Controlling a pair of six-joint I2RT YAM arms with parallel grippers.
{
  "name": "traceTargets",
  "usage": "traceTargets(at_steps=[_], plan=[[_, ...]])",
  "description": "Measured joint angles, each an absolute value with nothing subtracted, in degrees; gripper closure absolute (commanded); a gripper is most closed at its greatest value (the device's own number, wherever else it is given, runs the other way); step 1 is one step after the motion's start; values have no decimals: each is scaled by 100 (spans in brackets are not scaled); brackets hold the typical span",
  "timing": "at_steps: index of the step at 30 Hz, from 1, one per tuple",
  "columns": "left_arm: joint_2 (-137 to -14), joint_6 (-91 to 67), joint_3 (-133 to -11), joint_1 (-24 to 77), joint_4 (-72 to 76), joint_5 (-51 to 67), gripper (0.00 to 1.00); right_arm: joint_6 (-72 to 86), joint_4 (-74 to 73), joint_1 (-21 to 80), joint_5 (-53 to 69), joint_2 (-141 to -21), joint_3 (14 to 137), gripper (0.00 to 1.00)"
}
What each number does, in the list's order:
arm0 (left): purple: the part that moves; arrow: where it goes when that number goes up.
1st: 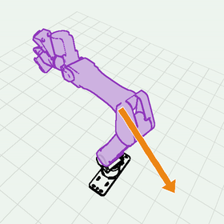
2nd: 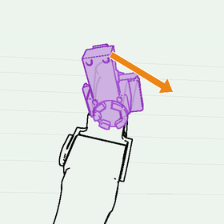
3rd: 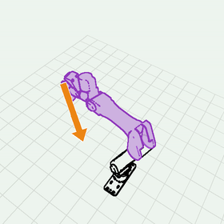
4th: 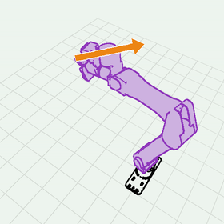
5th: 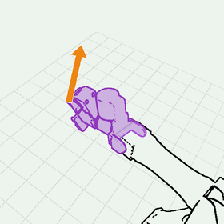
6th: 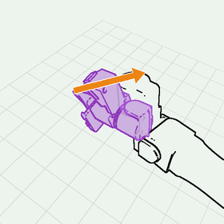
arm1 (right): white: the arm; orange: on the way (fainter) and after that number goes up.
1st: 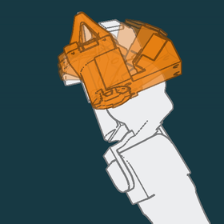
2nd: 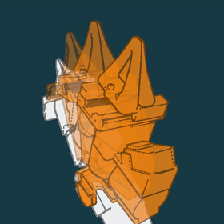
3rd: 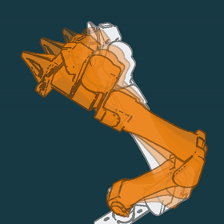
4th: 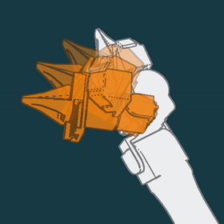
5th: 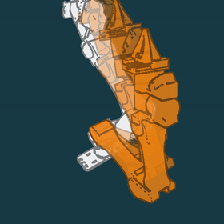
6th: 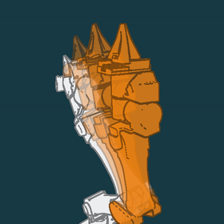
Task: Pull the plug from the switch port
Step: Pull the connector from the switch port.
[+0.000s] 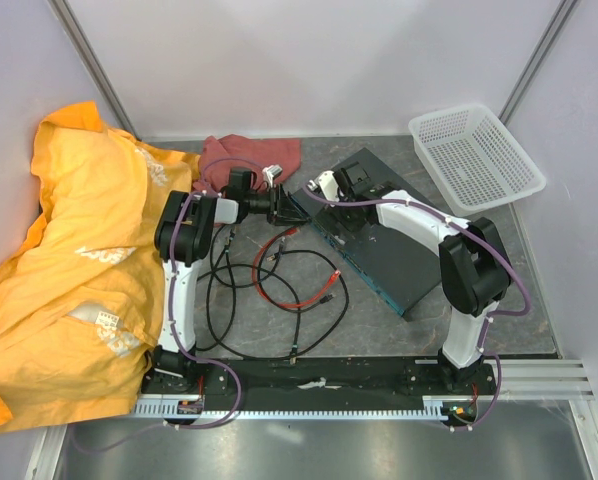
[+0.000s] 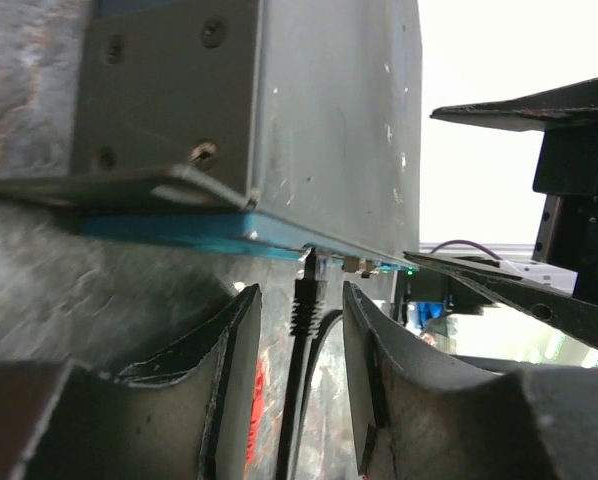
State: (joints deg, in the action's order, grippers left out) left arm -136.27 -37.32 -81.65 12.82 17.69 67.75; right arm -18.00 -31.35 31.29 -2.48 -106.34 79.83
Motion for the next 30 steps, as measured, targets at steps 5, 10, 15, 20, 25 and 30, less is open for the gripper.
traceTargets(at_steps=[5, 10, 15, 20, 25, 30], plan=[[-13727, -4176, -8167, 1365, 2165, 6897, 55, -1828, -3135, 3109, -274, -10634, 7983, 2], [-13791, -4519, -8165, 1376, 2403, 6923, 56, -1848, -3138, 3100, -290, -10634, 7983, 2], [-13819, -4676, -8165, 1374, 2477, 6893, 59, -1872, -3138, 3100, -290, -10634, 7983, 2], [-13823, -4709, -8165, 1376, 2458, 6803, 60, -1887, -3135, 3100, -290, -10634, 7983, 2], [-13823, -4759, -8165, 1380, 2458, 6759, 60, -1887, -3135, 3100, -290, -10634, 7983, 2], [-13841, -4939, -8165, 1387, 2491, 6740, 60, -1887, -3133, 3100, -290, -10643, 7983, 2]])
